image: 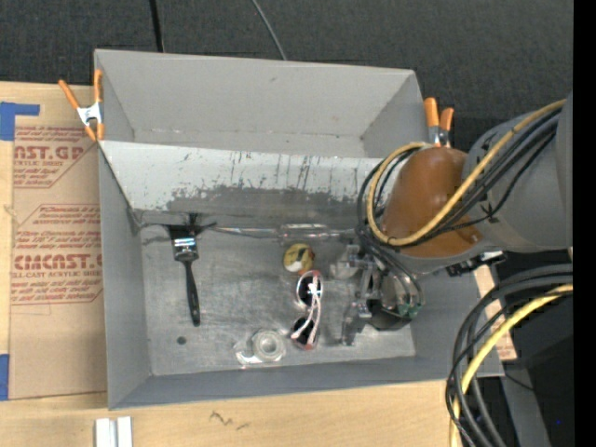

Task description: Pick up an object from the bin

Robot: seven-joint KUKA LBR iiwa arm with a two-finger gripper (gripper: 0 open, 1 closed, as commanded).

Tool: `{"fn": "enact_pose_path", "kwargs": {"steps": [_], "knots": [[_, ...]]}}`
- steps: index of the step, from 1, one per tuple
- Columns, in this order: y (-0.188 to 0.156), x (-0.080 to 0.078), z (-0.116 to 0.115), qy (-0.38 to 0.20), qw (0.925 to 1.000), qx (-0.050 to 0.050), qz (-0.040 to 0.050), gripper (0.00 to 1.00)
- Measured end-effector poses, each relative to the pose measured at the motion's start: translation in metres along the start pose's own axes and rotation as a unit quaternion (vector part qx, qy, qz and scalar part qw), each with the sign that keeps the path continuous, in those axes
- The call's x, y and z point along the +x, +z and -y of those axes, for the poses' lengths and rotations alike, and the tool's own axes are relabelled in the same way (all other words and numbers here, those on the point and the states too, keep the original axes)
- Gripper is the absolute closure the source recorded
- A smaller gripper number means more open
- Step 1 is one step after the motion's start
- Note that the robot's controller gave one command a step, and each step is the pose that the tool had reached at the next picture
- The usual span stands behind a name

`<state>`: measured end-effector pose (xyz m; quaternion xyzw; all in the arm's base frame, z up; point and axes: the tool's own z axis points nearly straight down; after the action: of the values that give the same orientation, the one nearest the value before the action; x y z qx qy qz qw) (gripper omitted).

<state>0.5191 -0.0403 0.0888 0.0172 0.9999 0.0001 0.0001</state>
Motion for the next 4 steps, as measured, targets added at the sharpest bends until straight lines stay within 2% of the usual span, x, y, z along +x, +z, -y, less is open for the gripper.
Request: {"fn": "enact_pose_path", "kwargs": {"steps": [1,2,3,4], "knots": [[0.010,0.017,-0.027,0.032,0.9995,0.000,0.0002,0.00],[0.015,0.004,-0.036,0.058,0.9983,-0.001,-0.0022,0.00],[0.014,0.007,-0.073,0.065,0.9979,0.002,0.0047,0.00],[0.015,0.021,-0.096,0.075,0.9971,-0.003,0.0061,0.00]]}}
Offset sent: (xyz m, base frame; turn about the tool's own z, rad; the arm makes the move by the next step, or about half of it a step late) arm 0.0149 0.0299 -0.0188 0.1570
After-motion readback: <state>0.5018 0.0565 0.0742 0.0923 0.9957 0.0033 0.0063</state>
